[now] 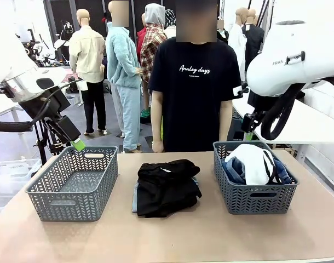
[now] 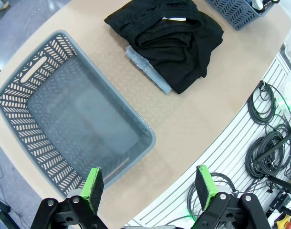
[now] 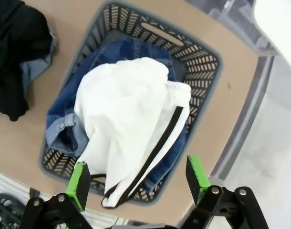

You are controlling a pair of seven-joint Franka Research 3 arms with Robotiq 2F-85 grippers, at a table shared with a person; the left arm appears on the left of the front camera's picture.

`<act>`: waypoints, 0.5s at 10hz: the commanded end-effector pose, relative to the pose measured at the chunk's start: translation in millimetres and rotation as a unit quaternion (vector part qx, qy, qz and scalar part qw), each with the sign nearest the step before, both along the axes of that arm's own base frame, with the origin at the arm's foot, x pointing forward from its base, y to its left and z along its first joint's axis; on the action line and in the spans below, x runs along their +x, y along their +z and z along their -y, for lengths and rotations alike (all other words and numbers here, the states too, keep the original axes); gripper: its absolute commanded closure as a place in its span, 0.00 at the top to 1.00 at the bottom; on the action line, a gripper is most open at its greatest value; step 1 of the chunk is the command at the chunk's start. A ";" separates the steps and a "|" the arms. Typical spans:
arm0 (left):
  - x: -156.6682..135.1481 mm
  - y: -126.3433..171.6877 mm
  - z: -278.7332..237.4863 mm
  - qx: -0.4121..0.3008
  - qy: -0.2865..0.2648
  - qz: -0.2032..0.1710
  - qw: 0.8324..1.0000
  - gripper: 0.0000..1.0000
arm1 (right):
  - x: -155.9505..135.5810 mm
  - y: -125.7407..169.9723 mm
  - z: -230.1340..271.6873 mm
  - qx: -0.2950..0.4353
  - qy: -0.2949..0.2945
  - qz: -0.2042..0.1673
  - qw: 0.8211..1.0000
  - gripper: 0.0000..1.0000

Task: Sort the tops and bottoms.
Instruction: Sort the clothes according to human instructions.

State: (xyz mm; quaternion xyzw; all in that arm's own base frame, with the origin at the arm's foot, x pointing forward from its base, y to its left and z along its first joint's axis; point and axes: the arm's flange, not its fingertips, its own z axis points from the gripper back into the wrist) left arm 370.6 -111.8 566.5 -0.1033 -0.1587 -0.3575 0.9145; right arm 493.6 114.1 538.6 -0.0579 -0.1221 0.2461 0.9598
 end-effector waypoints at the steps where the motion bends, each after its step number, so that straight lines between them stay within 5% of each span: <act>1: -0.7 0.3 -0.7 0.001 0.001 0.001 1.000 1.00 | 0.6 -9.4 5.7 0.012 0.000 0.003 1.000 1.00; 5: -0.7 0.3 -0.7 0.001 0.001 0.001 1.000 1.00 | 0.6 -9.4 5.7 0.012 0.000 0.003 1.000 1.00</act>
